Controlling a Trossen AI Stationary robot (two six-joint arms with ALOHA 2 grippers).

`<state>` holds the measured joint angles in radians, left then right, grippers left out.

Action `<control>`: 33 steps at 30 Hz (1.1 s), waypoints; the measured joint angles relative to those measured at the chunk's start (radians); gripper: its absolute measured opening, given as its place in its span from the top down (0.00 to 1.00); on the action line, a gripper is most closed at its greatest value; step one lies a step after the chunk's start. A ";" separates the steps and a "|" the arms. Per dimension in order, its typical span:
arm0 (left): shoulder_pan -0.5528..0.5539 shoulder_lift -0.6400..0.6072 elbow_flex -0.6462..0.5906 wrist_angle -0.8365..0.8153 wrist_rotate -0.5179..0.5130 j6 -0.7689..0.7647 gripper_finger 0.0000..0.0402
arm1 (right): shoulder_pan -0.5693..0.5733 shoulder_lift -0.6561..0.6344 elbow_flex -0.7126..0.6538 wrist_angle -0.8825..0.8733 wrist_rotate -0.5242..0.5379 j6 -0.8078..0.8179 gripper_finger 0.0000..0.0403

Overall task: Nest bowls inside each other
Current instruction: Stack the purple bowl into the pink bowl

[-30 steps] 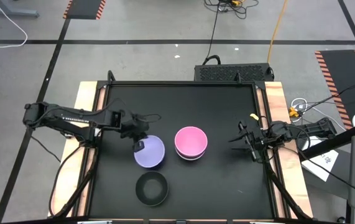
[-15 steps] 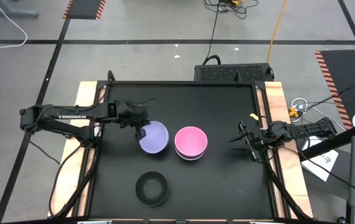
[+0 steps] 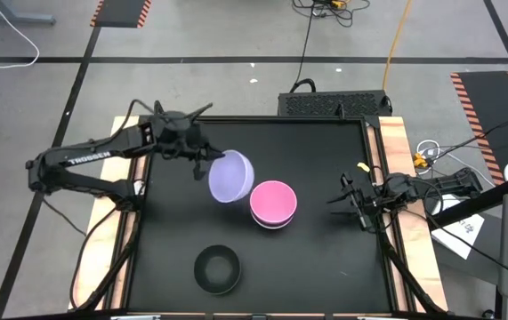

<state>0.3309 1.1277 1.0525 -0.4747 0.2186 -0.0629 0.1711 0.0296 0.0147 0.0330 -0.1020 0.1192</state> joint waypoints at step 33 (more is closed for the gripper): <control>-0.155 0.823 0.978 -0.630 0.076 0.133 0.99 | 0.000 0.000 0.000 0.000 0.000 -0.008 0.64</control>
<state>0.1763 1.9508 2.0308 -1.1045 0.2951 0.0701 0.1711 0.0296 0.0147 0.0334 -0.1017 0.1108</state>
